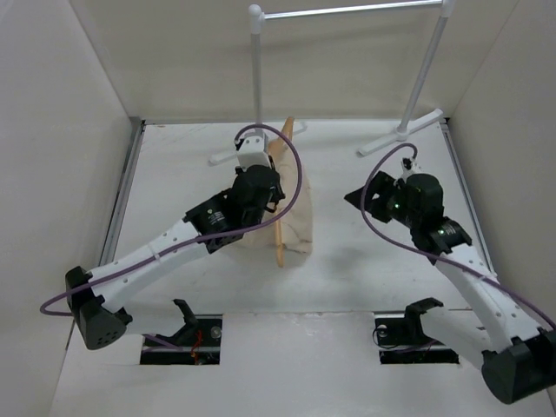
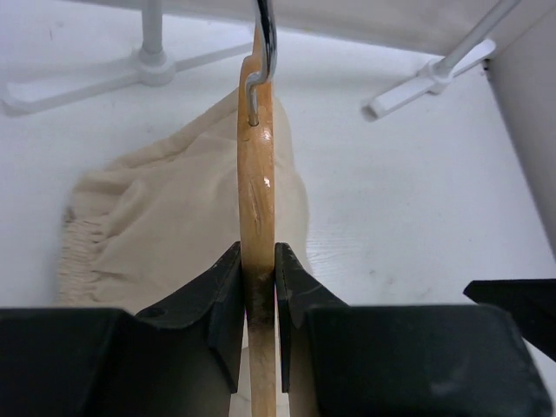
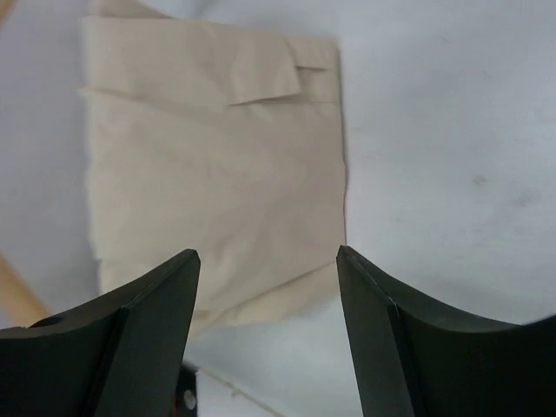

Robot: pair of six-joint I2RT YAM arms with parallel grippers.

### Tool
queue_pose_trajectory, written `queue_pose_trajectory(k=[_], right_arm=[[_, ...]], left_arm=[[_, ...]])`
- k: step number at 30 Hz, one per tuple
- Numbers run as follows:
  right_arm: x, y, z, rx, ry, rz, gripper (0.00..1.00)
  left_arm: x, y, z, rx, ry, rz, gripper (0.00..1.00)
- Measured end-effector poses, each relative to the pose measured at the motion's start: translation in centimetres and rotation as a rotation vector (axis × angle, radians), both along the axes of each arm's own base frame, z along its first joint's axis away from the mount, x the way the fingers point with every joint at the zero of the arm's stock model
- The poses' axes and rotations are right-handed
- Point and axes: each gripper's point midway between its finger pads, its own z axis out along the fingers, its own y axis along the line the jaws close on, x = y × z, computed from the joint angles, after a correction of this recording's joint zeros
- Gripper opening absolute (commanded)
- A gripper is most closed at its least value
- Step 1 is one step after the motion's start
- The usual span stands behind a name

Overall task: Place the trousers on the hanger
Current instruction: Place the trousers on the hanger, then place the hanger at the clothesline.

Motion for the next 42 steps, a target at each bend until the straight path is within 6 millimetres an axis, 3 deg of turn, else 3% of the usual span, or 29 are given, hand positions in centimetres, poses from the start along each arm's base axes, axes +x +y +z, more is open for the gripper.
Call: queue_pose_trajectory(k=[3,6,9,11,17,24,27,32,36,42], right_arm=[[-1.4,2.0,6.4,0.025,-0.147,0.086,0.72],[-3.6,5.8,11.5,0.063,-0.252,0.234,0.75],[-6.2,9.9,14.9,0.099,-0.316,0.393,0.77],[-7.4,12.0,15.8,0.113,-0.337,0.473,0.77],[-8.1,15.7,13.5,0.085,-0.283,0.571,0.76],[-6.5,17.2,11.5,0.046,-0.265,0.562,0.7],[-6.3,17.4,11.7,0.052,-0.277,0.559,0.6],[-6.5,18.1,12.9,0.104,-0.294,0.559,0.33],[-6.4,18.4,12.9,0.186,-0.241,0.526,0.23],[-6.3,18.3,13.6,0.303,-0.18,0.505,0.19]], left_arm=[[-0.1,-0.5,2.9,0.007,-0.032,-0.026,0.0],[0.2,-1.5,5.1,0.015,-0.046,-0.053,0.0],[0.6,-2.7,6.1,0.021,-0.045,-0.08,0.0],[0.7,-3.4,6.2,0.031,-0.033,-0.099,0.0],[0.8,-4.8,6.8,0.046,-0.005,-0.143,0.0],[0.2,-5.2,8.2,0.038,0.0,-0.175,0.0],[0.2,-5.3,8.5,0.037,-0.001,-0.18,0.0],[0.1,-5.4,9.0,0.031,-0.002,-0.19,0.02],[0.2,-5.4,9.5,0.022,-0.01,-0.184,0.12],[0.8,-5.9,11.4,-0.045,-0.045,-0.186,0.45]])
